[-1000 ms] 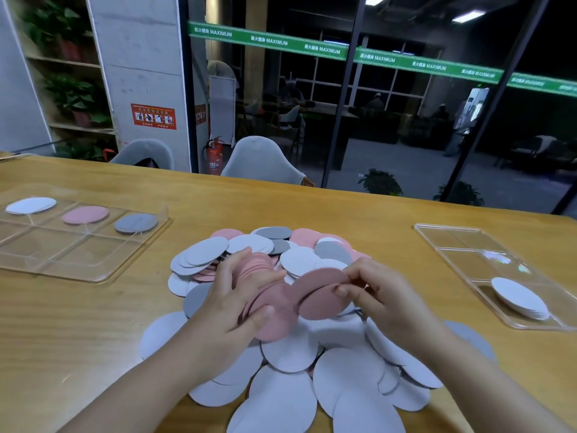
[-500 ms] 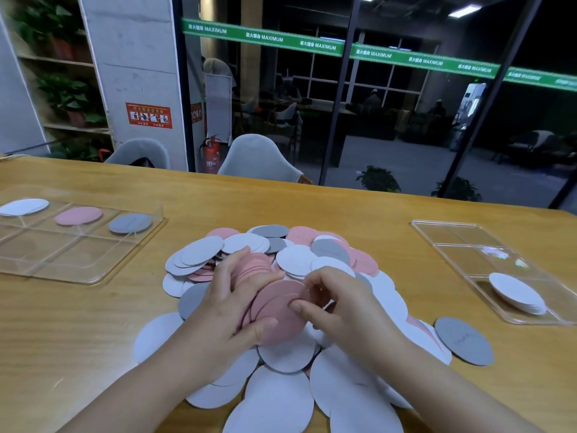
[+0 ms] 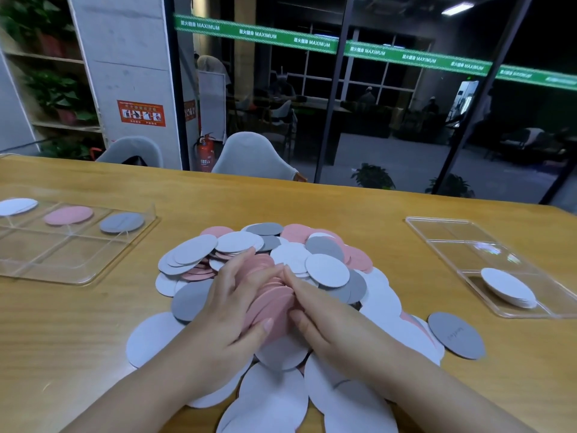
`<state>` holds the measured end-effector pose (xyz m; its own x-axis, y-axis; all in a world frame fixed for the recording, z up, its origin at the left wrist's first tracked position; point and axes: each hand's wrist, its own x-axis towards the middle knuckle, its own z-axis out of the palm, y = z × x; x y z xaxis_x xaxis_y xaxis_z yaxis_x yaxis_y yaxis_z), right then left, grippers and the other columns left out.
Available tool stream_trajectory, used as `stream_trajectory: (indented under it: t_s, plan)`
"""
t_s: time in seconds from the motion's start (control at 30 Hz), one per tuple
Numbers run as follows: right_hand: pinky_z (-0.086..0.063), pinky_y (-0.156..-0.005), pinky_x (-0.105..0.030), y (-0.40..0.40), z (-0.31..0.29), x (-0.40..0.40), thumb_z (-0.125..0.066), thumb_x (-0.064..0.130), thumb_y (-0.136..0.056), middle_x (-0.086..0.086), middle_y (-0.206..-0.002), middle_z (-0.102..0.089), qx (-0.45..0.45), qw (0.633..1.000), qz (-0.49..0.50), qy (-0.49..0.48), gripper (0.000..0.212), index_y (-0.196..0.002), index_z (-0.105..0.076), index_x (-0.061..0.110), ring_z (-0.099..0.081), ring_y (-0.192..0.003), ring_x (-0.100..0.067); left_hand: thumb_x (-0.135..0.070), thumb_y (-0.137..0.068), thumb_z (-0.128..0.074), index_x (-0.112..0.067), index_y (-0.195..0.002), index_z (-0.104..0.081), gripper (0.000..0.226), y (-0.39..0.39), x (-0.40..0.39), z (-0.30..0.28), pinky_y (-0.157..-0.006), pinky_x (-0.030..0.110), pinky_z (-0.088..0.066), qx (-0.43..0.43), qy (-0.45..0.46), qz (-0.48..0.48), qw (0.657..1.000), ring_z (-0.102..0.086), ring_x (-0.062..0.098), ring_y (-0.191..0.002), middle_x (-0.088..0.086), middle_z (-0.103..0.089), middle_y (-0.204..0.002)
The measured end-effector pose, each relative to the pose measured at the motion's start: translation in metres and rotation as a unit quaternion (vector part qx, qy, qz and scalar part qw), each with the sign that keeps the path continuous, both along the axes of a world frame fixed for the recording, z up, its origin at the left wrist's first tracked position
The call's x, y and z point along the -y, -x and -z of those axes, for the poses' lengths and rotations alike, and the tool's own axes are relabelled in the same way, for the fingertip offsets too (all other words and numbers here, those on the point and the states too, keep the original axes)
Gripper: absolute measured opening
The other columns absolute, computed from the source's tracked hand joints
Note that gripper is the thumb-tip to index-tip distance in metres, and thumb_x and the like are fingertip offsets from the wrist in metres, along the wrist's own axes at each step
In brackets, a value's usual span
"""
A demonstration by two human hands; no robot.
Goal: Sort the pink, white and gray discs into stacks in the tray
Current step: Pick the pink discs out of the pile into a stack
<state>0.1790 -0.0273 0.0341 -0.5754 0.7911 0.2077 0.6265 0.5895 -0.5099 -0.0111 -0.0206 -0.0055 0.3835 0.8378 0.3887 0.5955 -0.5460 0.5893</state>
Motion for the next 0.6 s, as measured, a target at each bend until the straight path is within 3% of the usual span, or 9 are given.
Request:
stream_trajectory:
  t_s: [0.07,0.13,0.17,0.23,0.37,0.5,0.6]
  plan:
    - [-0.017,-0.091,0.007,0.0,-0.002,0.001,-0.039,0.008,-0.095,0.042,-0.125,-0.021,0.005,1.0,-0.009,-0.001,0.069,-0.118,-0.002,0.061,-0.026,-0.123,0.011,-0.065,-0.073,-0.029,-0.045,-0.141,-0.018,0.072,0.0,0.001,-0.001,-0.116,0.032,-0.02,-0.001,-0.01,0.003,1.0,0.001,0.003,-0.143,-0.028,0.008,-0.148]
    - [-0.031,-0.096,-0.007,0.002,0.001,0.0,-0.04,0.01,-0.093,0.032,-0.13,-0.037,0.004,1.0,-0.009,-0.012,0.068,-0.128,-0.01,0.059,-0.039,-0.118,0.003,-0.063,-0.075,-0.029,-0.05,-0.136,-0.015,0.064,0.001,0.001,-0.001,-0.115,0.032,-0.022,-0.001,-0.026,0.006,1.0,-0.003,0.003,-0.143,-0.028,0.007,-0.148]
    - [-0.038,-0.092,-0.015,0.002,0.003,-0.002,-0.041,0.01,-0.092,0.025,-0.124,-0.046,0.001,1.0,-0.006,-0.019,0.063,-0.135,-0.018,0.049,-0.046,-0.108,0.002,-0.061,-0.077,-0.029,-0.053,-0.135,-0.014,0.06,0.001,0.001,-0.002,-0.114,0.031,-0.023,0.001,-0.034,0.011,0.999,-0.005,0.003,-0.142,-0.028,0.005,-0.148]
    - [-0.038,-0.08,-0.015,0.0,0.008,-0.005,-0.043,0.011,-0.091,0.022,-0.109,-0.05,0.002,1.0,0.003,-0.018,0.053,-0.137,-0.028,0.031,-0.046,-0.092,0.006,-0.056,-0.082,-0.033,-0.063,-0.131,-0.018,0.052,0.003,0.0,-0.002,-0.108,0.028,-0.026,0.015,-0.044,0.033,0.998,-0.009,0.001,-0.141,-0.026,0.001,-0.149]
    - [-0.026,-0.103,-0.01,-0.011,0.01,-0.01,-0.045,0.017,-0.094,0.007,-0.142,-0.042,0.033,0.998,0.036,-0.04,0.054,-0.145,-0.027,0.021,-0.035,-0.124,0.003,-0.059,-0.084,-0.033,-0.07,-0.122,-0.03,0.04,0.005,0.0,-0.004,-0.102,0.022,-0.024,0.008,-0.045,0.057,0.997,-0.01,-0.004,-0.139,-0.028,0.004,-0.149]
    - [-0.033,-0.089,-0.015,-0.036,0.001,-0.03,-0.044,0.013,-0.094,0.002,-0.132,-0.053,0.007,0.985,0.163,-0.062,0.04,-0.133,-0.048,0.021,-0.044,-0.117,-0.007,-0.061,-0.082,-0.032,-0.068,-0.116,-0.036,0.035,0.006,-0.001,-0.005,-0.096,0.017,-0.027,0.002,-0.026,0.054,0.998,-0.009,-0.008,-0.136,-0.033,0.006,-0.146]
    - [-0.031,-0.083,-0.018,-0.062,0.001,-0.054,-0.044,0.016,-0.095,0.003,-0.131,-0.055,0.008,0.956,0.29,-0.037,0.035,-0.129,-0.053,0.021,-0.047,-0.119,-0.012,-0.06,-0.082,-0.03,-0.064,-0.117,-0.039,0.037,0.005,-0.001,-0.006,-0.097,0.015,-0.024,-0.005,-0.018,0.058,0.998,-0.005,-0.008,-0.137,-0.034,0.01,-0.144]
